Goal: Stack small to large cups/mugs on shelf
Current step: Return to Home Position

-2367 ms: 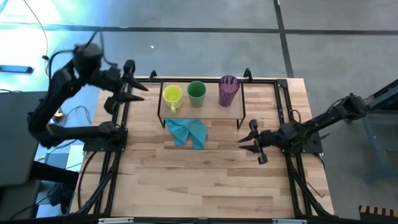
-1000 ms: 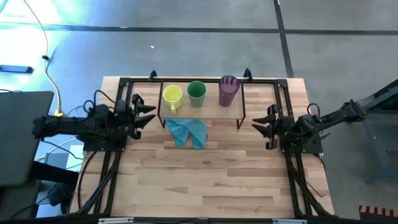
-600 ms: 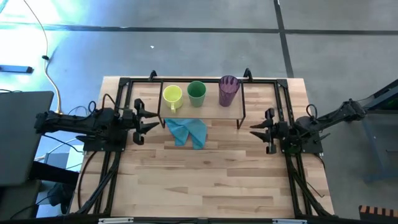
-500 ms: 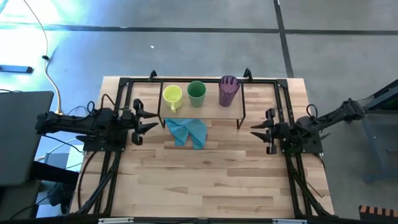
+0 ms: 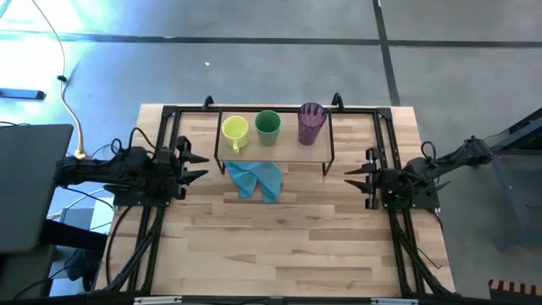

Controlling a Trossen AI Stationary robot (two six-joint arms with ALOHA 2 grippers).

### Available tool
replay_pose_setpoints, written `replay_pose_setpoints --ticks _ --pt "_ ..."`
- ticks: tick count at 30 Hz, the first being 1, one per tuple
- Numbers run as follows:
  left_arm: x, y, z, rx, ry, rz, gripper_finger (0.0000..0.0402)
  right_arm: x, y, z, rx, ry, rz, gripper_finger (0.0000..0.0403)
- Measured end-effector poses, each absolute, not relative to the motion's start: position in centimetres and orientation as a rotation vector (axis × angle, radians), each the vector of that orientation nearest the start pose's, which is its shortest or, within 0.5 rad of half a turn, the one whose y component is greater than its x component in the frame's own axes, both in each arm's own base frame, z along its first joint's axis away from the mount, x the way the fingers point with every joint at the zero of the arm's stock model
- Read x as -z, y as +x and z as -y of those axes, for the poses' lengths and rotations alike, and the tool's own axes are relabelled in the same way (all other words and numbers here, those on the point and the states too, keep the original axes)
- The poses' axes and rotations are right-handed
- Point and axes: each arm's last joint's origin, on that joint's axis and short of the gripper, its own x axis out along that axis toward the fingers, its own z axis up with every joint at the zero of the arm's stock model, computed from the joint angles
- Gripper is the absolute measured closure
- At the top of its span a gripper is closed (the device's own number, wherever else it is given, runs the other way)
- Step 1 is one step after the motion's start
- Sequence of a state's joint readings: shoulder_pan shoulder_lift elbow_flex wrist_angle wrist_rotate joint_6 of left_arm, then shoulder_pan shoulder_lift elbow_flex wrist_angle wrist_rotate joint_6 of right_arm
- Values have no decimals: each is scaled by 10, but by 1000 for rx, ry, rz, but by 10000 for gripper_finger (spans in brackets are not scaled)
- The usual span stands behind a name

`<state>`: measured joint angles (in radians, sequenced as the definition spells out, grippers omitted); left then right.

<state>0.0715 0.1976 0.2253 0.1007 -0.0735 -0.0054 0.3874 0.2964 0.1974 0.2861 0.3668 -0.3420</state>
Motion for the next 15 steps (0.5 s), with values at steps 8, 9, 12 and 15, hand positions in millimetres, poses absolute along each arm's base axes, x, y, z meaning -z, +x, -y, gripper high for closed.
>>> replay_pose_setpoints --ticks 8,9,12,15 --pt "-235 99 -9 -134 -7 132 245 -237 92 -26 14 -239 215 320" --pt "-234 99 -9 -134 -7 127 245 -236 90 -26 11 -224 210 320" --pt "-233 99 -9 -134 -15 112 245 -231 84 -24 -27 -172 176 320" --pt "-233 99 -9 -134 -22 113 245 -234 77 -22 -105 -150 186 320"
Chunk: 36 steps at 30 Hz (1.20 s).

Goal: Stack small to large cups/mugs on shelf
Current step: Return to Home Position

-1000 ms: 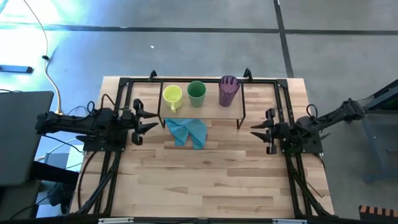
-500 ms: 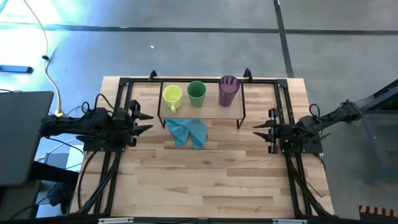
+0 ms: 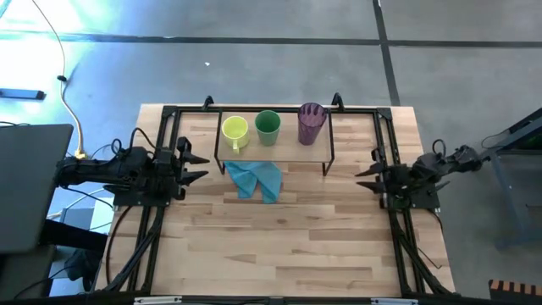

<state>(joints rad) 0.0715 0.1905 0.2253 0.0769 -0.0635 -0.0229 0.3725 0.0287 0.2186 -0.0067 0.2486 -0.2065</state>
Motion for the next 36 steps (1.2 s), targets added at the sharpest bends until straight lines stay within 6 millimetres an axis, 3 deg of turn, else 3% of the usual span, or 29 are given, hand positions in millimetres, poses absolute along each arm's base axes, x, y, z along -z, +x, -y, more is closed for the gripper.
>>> replay_pose_setpoints --ticks 6,15,25,36 --pt "-234 99 -8 -110 -30 124 245 -243 72 -22 -204 -173 240 320" --pt "-237 99 -7 -66 -26 156 245 -237 75 -21 -290 -155 189 320" --pt "-236 99 -7 -55 -26 147 245 -225 80 -17 -237 -148 121 320" --pt "-236 99 -7 -54 -26 140 245 -225 81 -9 -207 -149 119 320"
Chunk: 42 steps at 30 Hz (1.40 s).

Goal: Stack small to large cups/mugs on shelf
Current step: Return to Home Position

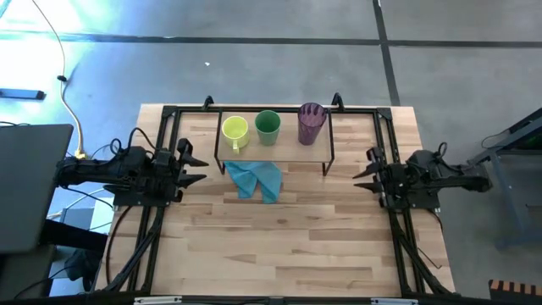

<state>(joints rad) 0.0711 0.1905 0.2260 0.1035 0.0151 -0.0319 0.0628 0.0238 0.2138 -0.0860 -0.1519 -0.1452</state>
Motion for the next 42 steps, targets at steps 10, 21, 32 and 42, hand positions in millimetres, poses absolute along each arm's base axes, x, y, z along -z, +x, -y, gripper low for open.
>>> replay_pose_setpoints --ticks 10,21,32,42 --pt "-232 99 -5 -15 2 106 245 -216 81 -9 -255 -188 37 320" --pt "-231 100 -7 -58 50 88 245 -219 82 -5 -83 -230 46 320" --pt "-211 105 -7 -66 32 123 245 -189 96 -3 18 -253 231 320" --pt "-215 104 -8 -86 43 171 245 -207 90 -5 -182 -244 353 320"
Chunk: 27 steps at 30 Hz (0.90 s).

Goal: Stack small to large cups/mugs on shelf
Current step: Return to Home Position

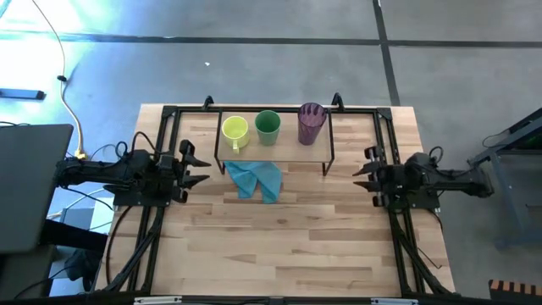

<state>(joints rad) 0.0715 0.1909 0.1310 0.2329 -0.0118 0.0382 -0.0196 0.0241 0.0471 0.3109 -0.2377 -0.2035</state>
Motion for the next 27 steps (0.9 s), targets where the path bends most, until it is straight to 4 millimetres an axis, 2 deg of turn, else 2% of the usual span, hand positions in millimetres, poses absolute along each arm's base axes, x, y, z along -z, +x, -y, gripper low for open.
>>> replay_pose_setpoints --ticks 8,16,23,27 --pt "-215 104 -8 -85 42 162 245 -202 92 2 -166 -197 290 320" --pt "-198 105 -10 -144 20 59 245 -189 94 4 -148 -165 150 320" --pt "-181 100 -9 -152 17 126 245 -188 94 5 -144 -159 142 320" --pt "-179 96 -9 -151 14 138 245 -183 96 5 -142 -167 178 320"
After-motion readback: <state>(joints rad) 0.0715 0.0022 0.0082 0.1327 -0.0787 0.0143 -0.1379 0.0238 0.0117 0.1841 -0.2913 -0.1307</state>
